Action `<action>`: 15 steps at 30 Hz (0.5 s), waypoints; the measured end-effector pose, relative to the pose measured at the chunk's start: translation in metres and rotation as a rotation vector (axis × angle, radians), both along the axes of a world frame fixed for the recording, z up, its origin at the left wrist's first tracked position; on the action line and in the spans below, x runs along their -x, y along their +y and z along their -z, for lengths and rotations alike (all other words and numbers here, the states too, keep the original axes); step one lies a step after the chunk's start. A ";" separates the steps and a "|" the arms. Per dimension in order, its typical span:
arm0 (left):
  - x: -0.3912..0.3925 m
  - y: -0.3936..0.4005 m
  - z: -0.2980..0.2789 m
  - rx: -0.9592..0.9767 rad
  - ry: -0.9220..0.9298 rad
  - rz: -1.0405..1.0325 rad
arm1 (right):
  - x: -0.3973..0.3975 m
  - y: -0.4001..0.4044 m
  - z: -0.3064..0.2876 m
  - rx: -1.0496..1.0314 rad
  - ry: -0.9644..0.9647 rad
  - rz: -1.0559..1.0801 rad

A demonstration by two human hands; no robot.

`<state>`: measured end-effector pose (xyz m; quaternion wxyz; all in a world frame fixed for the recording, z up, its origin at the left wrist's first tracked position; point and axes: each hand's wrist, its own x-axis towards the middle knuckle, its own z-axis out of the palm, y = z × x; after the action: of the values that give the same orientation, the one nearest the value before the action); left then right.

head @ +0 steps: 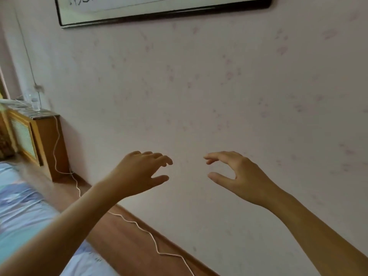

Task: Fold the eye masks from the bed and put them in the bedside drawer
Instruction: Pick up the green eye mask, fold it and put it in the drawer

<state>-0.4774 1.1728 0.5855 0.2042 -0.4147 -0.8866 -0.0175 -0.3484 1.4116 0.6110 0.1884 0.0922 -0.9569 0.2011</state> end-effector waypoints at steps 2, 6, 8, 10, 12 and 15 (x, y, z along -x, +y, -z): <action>0.026 0.023 0.006 0.001 -0.001 -0.030 | 0.033 0.027 0.002 -0.005 -0.001 -0.038; 0.078 0.058 0.009 -0.015 -0.017 -0.140 | 0.107 0.074 0.002 -0.021 -0.020 -0.138; 0.101 0.068 0.007 -0.020 -0.034 -0.209 | 0.146 0.092 0.002 -0.050 -0.037 -0.200; 0.122 0.072 0.006 -0.026 -0.049 -0.284 | 0.185 0.103 0.002 -0.083 -0.051 -0.268; 0.139 0.069 0.006 -0.042 -0.073 -0.354 | 0.224 0.108 0.004 -0.100 -0.059 -0.332; 0.166 0.055 0.012 -0.050 -0.094 -0.460 | 0.283 0.100 0.010 -0.100 -0.074 -0.427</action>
<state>-0.6429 1.2278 0.5735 0.1714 -0.1951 -0.9656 -0.0117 -0.6312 1.5119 0.6013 0.1013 0.2945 -0.9307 0.1918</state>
